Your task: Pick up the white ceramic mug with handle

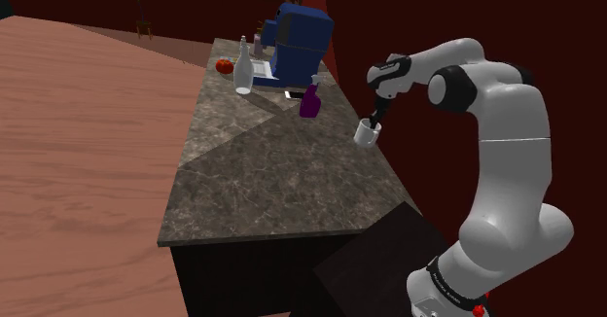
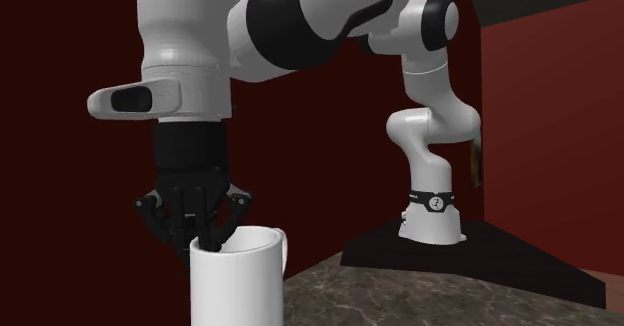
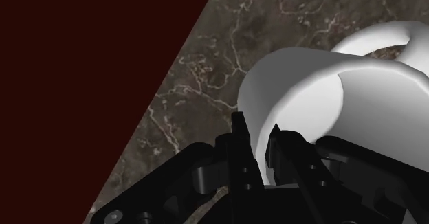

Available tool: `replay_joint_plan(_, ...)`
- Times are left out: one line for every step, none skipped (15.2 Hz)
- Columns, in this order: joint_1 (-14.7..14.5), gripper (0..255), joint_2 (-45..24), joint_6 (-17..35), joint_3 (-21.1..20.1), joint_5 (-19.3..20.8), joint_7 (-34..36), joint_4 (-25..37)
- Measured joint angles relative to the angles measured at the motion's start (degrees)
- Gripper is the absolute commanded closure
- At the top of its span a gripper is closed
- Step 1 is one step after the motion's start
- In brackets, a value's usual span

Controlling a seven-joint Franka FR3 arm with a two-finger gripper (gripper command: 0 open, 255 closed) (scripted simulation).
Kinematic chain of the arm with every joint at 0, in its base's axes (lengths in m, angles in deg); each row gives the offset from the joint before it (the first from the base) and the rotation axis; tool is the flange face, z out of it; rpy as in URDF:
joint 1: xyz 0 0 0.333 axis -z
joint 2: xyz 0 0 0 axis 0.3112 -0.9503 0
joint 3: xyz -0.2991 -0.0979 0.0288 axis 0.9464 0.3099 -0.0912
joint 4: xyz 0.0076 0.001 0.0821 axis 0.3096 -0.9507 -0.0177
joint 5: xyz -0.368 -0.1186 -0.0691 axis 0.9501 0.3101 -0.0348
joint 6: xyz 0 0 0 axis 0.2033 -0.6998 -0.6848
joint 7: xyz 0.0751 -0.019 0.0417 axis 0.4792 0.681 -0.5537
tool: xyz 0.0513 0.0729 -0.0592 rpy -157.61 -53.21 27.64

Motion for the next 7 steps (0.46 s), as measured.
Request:
replay_joint_plan(-0.1, 255, 0.6, -0.4, 0.1, 0.1, 0.0, -0.1)
replay_joint_plan(-0.1, 255, 0.9, -1.0, 0.2, 0.3, 0.1, 0.1)
replay_joint_plan(-0.2, 255, 1.2, -1.5, 0.3, 0.4, 0.2, 0.3)
replay_joint_plan(-0.2, 255, 1.7, -2.0, 0.3, 0.5, 0.2, 0.4)
replay_joint_plan(-0.3, 255, 2.2, -2.4, 0.4, 0.6, 0.2, 0.2)
replay_joint_plan(-0.3, 255, 2.4, -3.2, 0.5, 0.7, 0.3, 0.9)
replay_joint_plan(-0.3, 255, 2.5, -3.5, 0.5, 0.7, 0.3, 1.1)
